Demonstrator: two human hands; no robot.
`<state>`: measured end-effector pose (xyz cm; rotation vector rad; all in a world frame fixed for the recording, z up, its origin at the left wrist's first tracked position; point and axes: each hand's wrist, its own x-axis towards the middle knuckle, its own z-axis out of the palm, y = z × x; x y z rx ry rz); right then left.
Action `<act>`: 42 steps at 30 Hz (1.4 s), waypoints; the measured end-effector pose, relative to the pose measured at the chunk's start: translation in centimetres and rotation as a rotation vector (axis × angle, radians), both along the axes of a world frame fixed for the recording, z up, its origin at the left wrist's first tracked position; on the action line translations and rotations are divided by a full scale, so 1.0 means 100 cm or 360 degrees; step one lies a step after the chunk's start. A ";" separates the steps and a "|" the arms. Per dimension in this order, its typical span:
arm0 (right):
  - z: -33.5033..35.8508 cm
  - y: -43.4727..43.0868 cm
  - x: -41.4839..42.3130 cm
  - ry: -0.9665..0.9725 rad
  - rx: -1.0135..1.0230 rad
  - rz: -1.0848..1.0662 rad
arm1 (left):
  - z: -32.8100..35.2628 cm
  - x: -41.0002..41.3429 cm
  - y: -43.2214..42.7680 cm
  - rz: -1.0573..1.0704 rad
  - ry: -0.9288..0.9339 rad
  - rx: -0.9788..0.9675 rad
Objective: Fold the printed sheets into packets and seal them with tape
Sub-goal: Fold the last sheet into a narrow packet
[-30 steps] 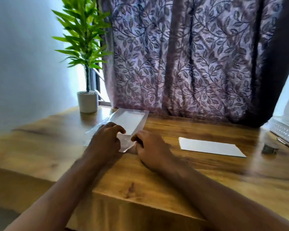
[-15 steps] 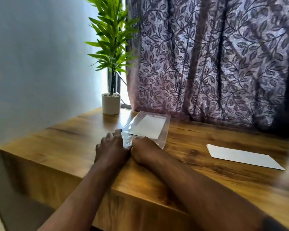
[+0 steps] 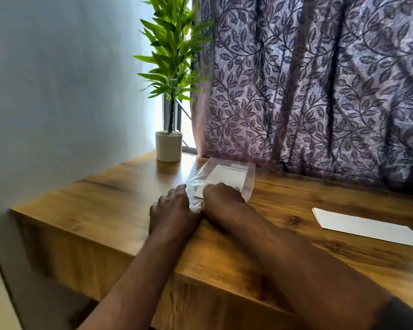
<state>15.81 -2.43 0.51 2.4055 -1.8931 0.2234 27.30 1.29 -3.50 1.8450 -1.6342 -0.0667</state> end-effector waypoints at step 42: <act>0.165 0.076 -0.101 -0.0774 -0.1388 0.0629 | 0.002 0.000 0.001 0.0088 -0.0130 0.0094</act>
